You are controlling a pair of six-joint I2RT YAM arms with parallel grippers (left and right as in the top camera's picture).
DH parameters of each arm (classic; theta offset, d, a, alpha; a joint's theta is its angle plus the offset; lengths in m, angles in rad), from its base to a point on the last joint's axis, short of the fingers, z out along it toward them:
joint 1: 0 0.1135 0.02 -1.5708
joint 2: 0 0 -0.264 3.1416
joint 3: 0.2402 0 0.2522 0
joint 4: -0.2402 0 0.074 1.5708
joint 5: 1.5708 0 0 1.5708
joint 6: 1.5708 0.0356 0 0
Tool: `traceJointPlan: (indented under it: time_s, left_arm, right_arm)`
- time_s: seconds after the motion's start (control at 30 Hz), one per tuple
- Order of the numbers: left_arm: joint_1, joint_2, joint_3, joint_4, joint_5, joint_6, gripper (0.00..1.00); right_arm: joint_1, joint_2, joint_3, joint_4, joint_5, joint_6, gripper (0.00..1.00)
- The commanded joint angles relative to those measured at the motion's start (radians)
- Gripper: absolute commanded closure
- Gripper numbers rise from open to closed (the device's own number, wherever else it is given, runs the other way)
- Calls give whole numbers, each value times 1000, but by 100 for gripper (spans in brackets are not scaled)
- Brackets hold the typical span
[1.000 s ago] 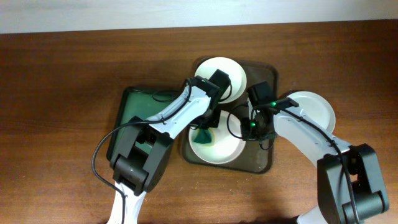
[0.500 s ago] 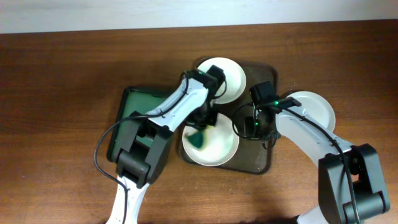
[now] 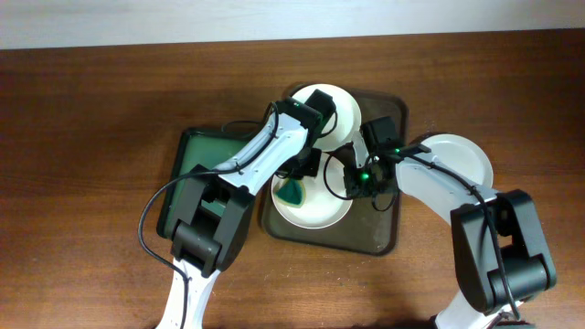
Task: Clean dirty plates on tray and stack at the side
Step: 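Scrub the held plate with the sponge in the left gripper, then move the cleaned plate to the table right of the tray with right gripper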
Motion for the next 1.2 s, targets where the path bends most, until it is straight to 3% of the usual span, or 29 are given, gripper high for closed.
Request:
traceJointPlan:
  time_s: [0.0, 0.1, 0.13, 0.27, 0.37, 0.47, 0.57, 0.67, 0.77, 0.9, 0.93, 1.03, 1.17]
  left_arm:
    - [-15, 14, -27, 155, 423, 10, 94]
    - [-45, 14, -44, 171, 393, 10, 94]
    - [-35, 14, -44, 139, 316, 10, 100]
    - [24, 13, -44, -91, -156, -3, 100]
    - [44, 13, -42, -150, -297, -5, 100]
    - [50, -19, 23, -230, -289, -5, 100]
    - [80, -246, 60, -287, -266, -5, 100]
    - [224, -485, 60, -297, -217, 7, 99]
    - [412, -532, 40, -359, -116, 116, 100]
    - [591, -532, -231, -201, 29, 161, 100]
    - [619, -532, -336, -128, 69, 165, 100]
    - [641, -532, -483, -16, 72, 179, 100]
    - [641, -532, -502, 24, 72, 179, 98]
  right_arm:
    - [4, 35, -15, -41, 48, 44, 96]
    - [4, 35, -15, -64, 58, 68, 96]
    - [4, 35, -15, -74, 77, 89, 96]
    - [4, 35, -15, -82, 77, 89, 96]
    - [4, 35, -15, -94, 77, 89, 96]
    - [3, 28, -6, -112, 77, 84, 96]
    - [3, -116, 48, -206, 155, 71, 96]
    - [0, -359, 53, -279, 448, 87, 96]
    - [-106, -537, 53, -291, 671, 114, 96]
    - [-367, -529, 53, -247, 776, 110, 96]
    - [-397, -509, 53, -231, 756, 32, 96]
    - [-396, -477, 53, -168, 1060, 34, 96]
    - [-356, -492, 54, -164, 1168, -16, 96]
